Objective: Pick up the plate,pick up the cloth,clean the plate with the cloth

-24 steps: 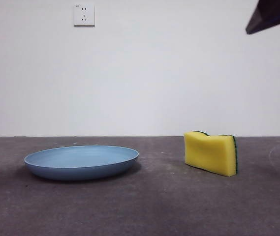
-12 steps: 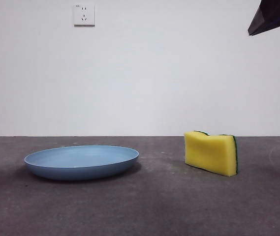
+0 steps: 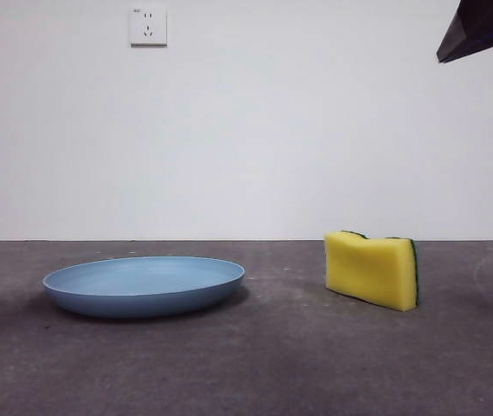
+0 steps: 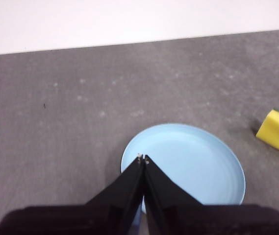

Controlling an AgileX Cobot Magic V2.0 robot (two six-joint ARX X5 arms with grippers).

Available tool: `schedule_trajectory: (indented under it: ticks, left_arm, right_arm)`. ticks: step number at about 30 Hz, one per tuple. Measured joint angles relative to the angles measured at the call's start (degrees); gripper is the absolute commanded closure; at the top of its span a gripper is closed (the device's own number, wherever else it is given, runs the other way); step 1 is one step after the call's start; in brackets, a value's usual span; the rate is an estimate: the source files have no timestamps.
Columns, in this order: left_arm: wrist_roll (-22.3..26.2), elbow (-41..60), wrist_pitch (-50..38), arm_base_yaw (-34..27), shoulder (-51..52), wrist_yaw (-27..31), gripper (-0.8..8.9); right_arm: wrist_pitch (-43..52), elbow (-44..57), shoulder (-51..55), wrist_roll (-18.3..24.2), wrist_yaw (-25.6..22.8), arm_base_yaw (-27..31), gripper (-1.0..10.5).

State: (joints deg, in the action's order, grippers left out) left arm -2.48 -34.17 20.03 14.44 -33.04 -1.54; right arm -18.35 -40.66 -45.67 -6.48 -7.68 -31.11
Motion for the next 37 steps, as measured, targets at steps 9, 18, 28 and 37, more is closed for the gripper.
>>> schedule_trajectory:
  ticks: [9,18,28,37]
  left_arm:
    - [3.1,9.09,-13.09,-10.93,15.26,-5.05,8.15]
    - [2.86,26.08,-19.63,-14.47,24.0,-5.68,8.15]
    - [1.77,33.2,-17.44,-14.78,30.51,-1.81,8.15]
    - [1.4,33.2,-9.38,-14.78,32.79,2.67,8.15]
  right_arm:
    - [-0.02,0.0,0.0,0.0,0.0,0.0,9.5]
    - [-0.02,0.0,0.0,0.0,0.0,0.0,9.5]
    - [-0.02,0.0,0.0,0.0,0.0,0.0,9.5]
    - [-0.02,0.0,0.0,0.0,0.0,0.0,9.5]
